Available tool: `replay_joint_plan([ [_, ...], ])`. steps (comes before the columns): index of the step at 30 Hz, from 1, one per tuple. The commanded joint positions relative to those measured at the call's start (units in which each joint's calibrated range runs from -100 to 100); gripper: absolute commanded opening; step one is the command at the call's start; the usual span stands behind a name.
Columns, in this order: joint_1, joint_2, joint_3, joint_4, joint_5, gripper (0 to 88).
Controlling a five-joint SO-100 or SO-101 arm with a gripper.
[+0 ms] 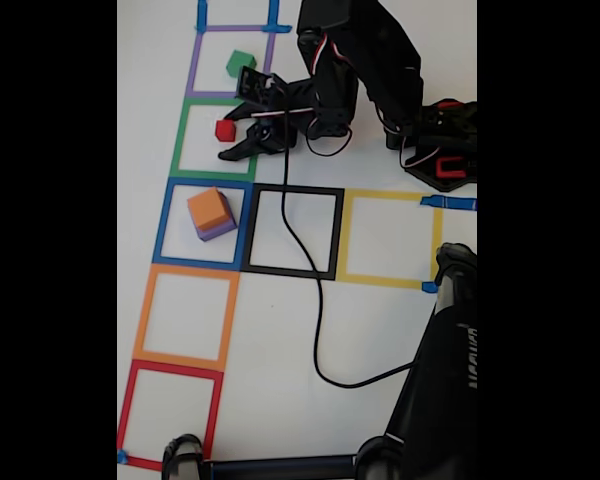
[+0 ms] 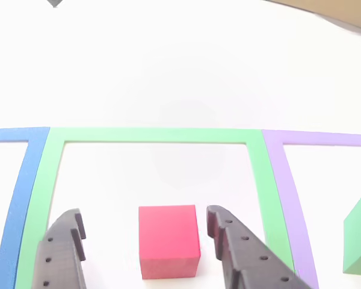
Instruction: Tower of hanoi
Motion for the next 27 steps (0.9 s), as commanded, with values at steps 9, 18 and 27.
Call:
replay_joint_plan([
  [9, 4.90, -46.18, 8.14, 37.75, 0.36, 3.2],
  [18, 9.70, -78.39, -6.14, 97.34, 0.36, 1.3],
  [27, 18.71, -77.18, -46.41, 139.53, 0.36, 1.3],
])
